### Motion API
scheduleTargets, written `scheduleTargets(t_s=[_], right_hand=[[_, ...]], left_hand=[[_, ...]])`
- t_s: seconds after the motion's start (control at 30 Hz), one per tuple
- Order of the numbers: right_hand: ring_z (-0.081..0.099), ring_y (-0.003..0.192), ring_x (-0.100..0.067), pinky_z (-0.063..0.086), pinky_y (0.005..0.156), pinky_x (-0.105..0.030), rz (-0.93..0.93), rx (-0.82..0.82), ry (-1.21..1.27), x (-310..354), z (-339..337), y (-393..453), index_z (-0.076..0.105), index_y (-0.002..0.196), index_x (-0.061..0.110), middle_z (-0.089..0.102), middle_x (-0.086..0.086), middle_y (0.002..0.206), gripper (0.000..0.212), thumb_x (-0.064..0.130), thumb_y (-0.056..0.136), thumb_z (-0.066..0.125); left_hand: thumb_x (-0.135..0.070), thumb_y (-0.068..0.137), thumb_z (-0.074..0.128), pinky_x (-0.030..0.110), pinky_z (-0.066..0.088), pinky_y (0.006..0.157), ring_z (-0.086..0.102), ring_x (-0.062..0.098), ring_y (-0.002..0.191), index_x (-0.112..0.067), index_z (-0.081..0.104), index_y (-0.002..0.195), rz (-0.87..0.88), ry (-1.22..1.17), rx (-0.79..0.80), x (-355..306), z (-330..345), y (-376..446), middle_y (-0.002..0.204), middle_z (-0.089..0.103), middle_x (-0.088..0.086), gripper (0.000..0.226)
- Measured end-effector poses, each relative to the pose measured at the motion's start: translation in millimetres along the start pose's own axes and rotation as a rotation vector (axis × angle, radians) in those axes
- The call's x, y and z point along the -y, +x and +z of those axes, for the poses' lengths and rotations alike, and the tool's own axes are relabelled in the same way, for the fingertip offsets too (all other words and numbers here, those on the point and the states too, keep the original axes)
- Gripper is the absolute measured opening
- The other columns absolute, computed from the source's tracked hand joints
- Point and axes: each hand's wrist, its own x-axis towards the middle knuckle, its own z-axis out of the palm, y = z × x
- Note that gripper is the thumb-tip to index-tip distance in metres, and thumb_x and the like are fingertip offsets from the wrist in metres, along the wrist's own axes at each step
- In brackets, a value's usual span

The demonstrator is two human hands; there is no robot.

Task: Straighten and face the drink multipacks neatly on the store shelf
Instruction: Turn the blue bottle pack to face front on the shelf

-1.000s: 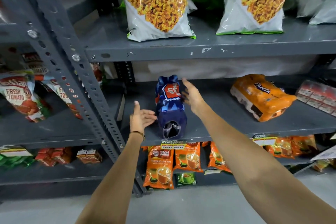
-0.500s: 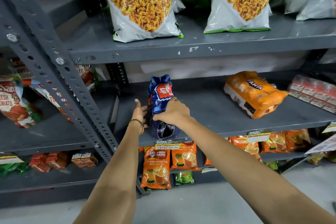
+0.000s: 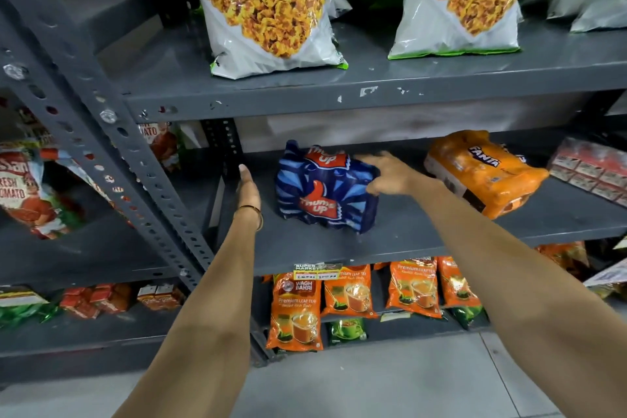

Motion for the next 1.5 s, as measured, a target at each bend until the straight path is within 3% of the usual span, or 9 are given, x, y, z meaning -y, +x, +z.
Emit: scheduleTargets(t_s=[0.13,0.23,0.3,0.37,0.47,0.7,0.97,1.1,1.5], right_hand=[[0.053,0.123,-0.027,0.045,0.105,-0.044,0.162,-0.075,0.694,-16.6,23.3,-2.0,0.021,0.151,0.023,0.049,-0.008,0.143,0.093,0.007,0.071,0.065],[0.055,0.124,-0.025,0.043,0.106,-0.048,0.234,-0.125,0.851,-21.6,41.7,1.0,0.02,0.151,0.031,0.052,0.0,0.141,0.117,0.055,0.054,0.082],[0.058,0.121,-0.027,0.048,0.102,-0.045,0.252,-0.166,0.886,-20.0,47.0,1.1,0.028,0.148,0.033,0.053,-0.003,0.141,0.106,0.07,0.059,0.072],[0.059,0.119,-0.028,0.051,0.094,-0.039,0.24,-0.193,0.863,-15.1,46.7,-1.5,0.032,0.147,0.03,0.056,-0.007,0.138,0.066,0.052,0.089,0.053],[0.059,0.119,-0.029,0.051,0.087,-0.036,0.202,-0.224,0.832,-17.7,49.9,-1.7,0.036,0.145,0.026,0.057,-0.01,0.136,0.048,0.039,0.099,0.042],[0.064,0.112,-0.029,0.052,0.096,-0.047,0.208,-0.224,0.85,-23.5,53.0,-17.2,0.044,0.14,0.027,0.062,-0.009,0.13,0.045,0.04,0.097,0.046],[0.062,0.114,-0.028,0.052,0.094,-0.043,0.221,-0.203,0.89,-23.6,57.3,-43.1,0.047,0.137,0.024,0.061,-0.008,0.13,0.04,0.035,0.098,0.046],[0.059,0.118,-0.03,0.049,0.099,-0.045,0.222,-0.206,0.851,-22.3,58.7,-50.6,0.047,0.135,0.024,0.059,-0.008,0.134,0.039,0.037,0.098,0.044],[0.059,0.117,-0.027,0.05,0.09,-0.037,0.206,-0.193,0.808,-25.0,55.9,-53.4,0.046,0.133,0.023,0.059,-0.007,0.132,0.037,0.035,0.099,0.044]], left_hand=[[-0.065,0.091,0.018,0.044,0.015,0.119,0.017,0.022,0.146,-0.018,0.016,0.151,-0.015,0.089,0.108,0.7,7.5,4.5,0.16,0.015,0.003,0.076],[-0.065,0.091,0.018,0.041,0.021,0.115,0.026,0.025,0.144,-0.018,0.023,0.149,-0.05,0.089,0.259,6.8,20.1,-4.1,0.157,0.025,0.004,0.075],[-0.06,0.094,0.019,0.036,0.032,0.107,0.039,0.026,0.136,-0.014,0.035,0.144,-0.06,0.09,0.319,12.8,27.3,-10.9,0.147,0.041,0.007,0.07],[-0.054,0.096,0.021,0.032,0.037,0.096,0.048,0.024,0.127,-0.012,0.043,0.139,-0.044,0.118,0.319,16.6,30.3,-16.9,0.137,0.051,0.006,0.064],[-0.059,0.094,0.026,0.031,0.038,0.093,0.053,0.024,0.121,-0.016,0.049,0.133,-0.003,0.193,0.277,21.3,26.1,-17.8,0.137,0.055,0.008,0.062],[-0.065,0.086,0.038,0.037,0.045,0.099,0.056,0.025,0.115,-0.019,0.054,0.127,0.011,0.201,0.224,33.9,9.7,-35.2,0.133,0.058,0.009,0.064],[-0.061,0.09,0.036,0.038,0.044,0.097,0.055,0.028,0.12,-0.016,0.052,0.129,0.035,0.213,0.171,47.7,3.3,-60.5,0.134,0.057,0.011,0.062],[-0.061,0.091,0.032,0.038,0.046,0.095,0.057,0.026,0.115,-0.016,0.053,0.125,0.048,0.231,0.157,51.8,2.3,-68.0,0.132,0.058,0.012,0.06],[-0.058,0.092,0.034,0.035,0.048,0.089,0.059,0.024,0.106,-0.014,0.053,0.122,0.059,0.222,0.11,57.0,3.6,-65.6,0.128,0.06,0.012,0.057]])
